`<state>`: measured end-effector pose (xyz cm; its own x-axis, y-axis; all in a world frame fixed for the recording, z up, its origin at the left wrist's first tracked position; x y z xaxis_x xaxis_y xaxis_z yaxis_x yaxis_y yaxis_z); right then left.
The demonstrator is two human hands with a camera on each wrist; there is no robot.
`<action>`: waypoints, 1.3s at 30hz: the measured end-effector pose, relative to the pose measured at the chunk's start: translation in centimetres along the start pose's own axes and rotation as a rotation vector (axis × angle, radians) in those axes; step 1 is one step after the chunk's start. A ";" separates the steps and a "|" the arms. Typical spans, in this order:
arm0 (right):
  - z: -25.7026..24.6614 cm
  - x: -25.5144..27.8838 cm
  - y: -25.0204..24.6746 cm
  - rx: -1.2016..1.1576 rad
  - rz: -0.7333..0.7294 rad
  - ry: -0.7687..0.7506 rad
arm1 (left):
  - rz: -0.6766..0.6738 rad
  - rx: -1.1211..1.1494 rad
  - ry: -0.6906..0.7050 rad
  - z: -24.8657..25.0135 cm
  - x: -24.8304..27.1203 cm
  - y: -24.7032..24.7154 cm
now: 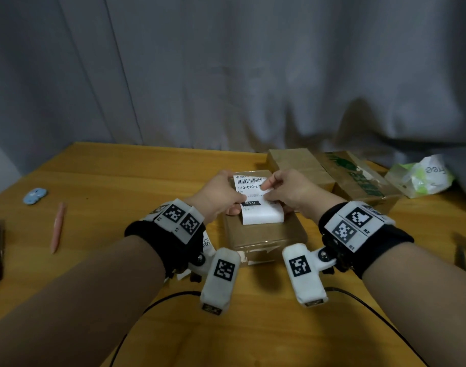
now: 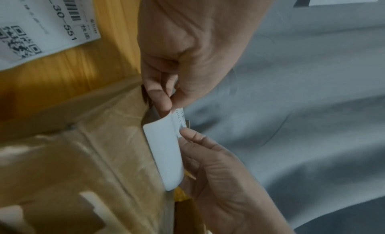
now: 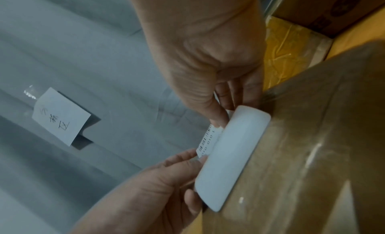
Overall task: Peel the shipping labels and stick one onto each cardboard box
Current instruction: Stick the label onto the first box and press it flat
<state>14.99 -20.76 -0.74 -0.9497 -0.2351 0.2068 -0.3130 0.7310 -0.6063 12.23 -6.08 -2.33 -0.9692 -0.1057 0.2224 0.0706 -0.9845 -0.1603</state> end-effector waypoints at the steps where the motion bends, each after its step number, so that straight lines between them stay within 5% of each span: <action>1: 0.1 -0.1 0.1 0.024 0.016 -0.009 | 0.006 -0.031 0.012 -0.1 -0.1 0.1; 20: 0.4 -1.6 0.8 0.218 0.217 -0.113 | 0.128 -0.479 0.140 0.5 -1.1 -0.6; 39: 0.6 -2.2 0.7 0.275 0.235 -0.096 | 0.147 -0.493 0.184 0.3 -1.3 -0.4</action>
<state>16.87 -20.10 -2.08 -0.9883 -0.1501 -0.0279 -0.0645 0.5761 -0.8149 13.47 -5.59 -2.30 -0.9859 -0.1676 -0.0017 0.1327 -0.7745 -0.6185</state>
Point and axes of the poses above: each hand's wrist, its own x-axis away from the middle knuckle, its own y-axis out of the palm, z = x × y, the point moved 3 cm from there along -x, towards the middle knuckle, and after that the axes turned 7 degrees about x, right-handed, at the moved point
